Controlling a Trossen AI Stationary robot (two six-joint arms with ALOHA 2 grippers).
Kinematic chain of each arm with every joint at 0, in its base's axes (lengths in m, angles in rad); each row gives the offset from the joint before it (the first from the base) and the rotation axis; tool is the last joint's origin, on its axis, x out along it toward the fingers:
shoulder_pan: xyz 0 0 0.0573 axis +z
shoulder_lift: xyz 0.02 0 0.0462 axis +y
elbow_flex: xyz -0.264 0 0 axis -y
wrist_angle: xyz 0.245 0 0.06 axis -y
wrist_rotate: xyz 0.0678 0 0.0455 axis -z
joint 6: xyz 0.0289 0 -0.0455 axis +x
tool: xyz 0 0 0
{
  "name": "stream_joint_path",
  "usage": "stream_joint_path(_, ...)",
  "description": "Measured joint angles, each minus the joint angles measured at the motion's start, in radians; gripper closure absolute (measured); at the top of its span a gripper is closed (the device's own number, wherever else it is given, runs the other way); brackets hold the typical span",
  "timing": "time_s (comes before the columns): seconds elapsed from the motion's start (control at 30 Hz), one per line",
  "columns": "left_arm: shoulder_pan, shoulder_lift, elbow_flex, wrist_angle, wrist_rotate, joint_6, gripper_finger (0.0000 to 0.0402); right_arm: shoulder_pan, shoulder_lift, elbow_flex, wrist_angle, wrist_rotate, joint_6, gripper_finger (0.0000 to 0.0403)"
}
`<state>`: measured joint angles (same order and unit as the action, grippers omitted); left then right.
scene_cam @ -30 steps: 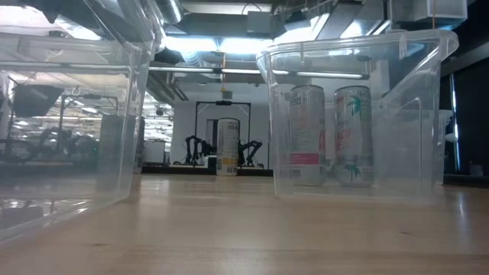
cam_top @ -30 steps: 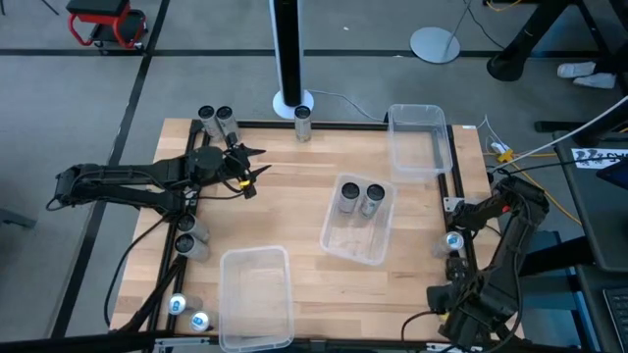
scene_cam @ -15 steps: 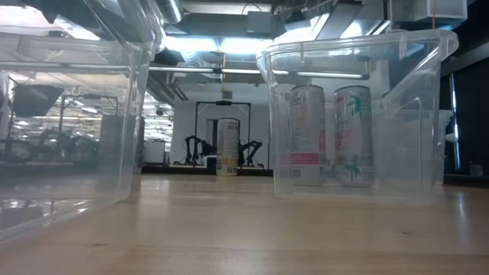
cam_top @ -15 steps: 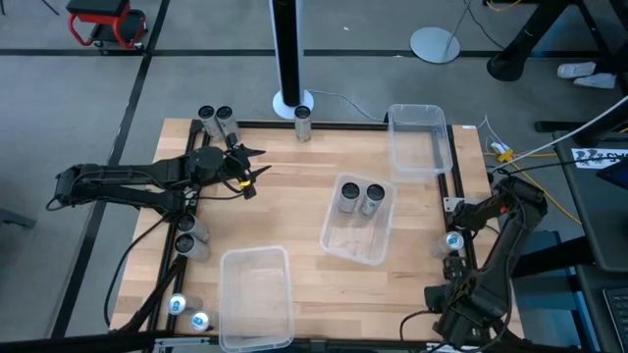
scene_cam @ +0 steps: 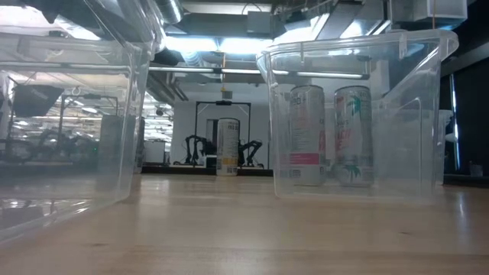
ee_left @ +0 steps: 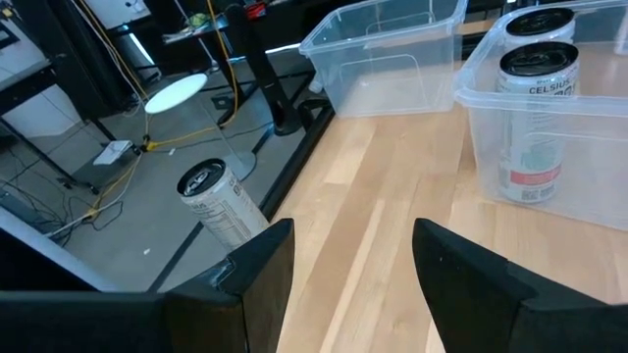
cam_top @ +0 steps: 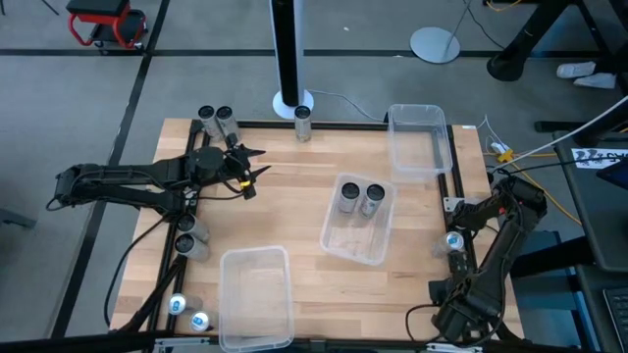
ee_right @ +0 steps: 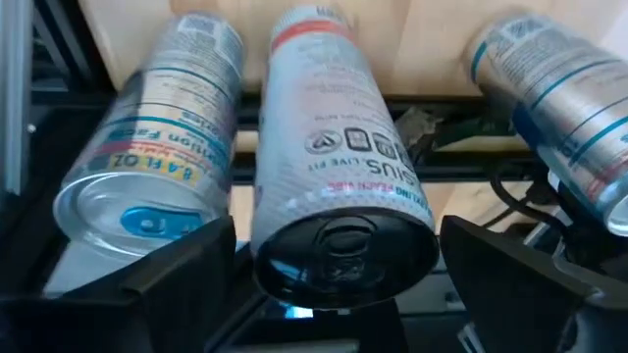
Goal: Sort soda cans
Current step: Put the bottom right white and black peach soda can into the middle transparent bin
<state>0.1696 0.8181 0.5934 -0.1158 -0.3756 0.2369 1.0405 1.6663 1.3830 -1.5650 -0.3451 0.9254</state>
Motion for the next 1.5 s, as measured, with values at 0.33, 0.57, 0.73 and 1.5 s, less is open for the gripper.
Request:
stream_joint_path(0.33, 0.000, 0.000, 0.000, 0.024, 0.104, 0.002, 0.0204, 0.000, 0.002, -0.018, 0.015, 0.037, -0.012, 0.0075)
stream_joint_path(0.57, 0.000, 0.000, 0.000, 0.021, 0.104, 0.005, 0.0204, 0.000, 0.002, -0.018, 0.026, 0.036, -0.015, 0.0148)
stream_joint_path(0.73, 0.000, 0.000, 0.000, 0.021, 0.103, 0.005, 0.0204, 0.000, 0.002, -0.015, 0.029, 0.038, -0.021, 0.0157)
stream_joint_path(1.5, 0.000, 0.000, 0.000, 0.022, 0.103, -0.002, 0.0204, -0.284, 0.002, 0.206, 0.020, 0.373, -0.463, 0.0152)
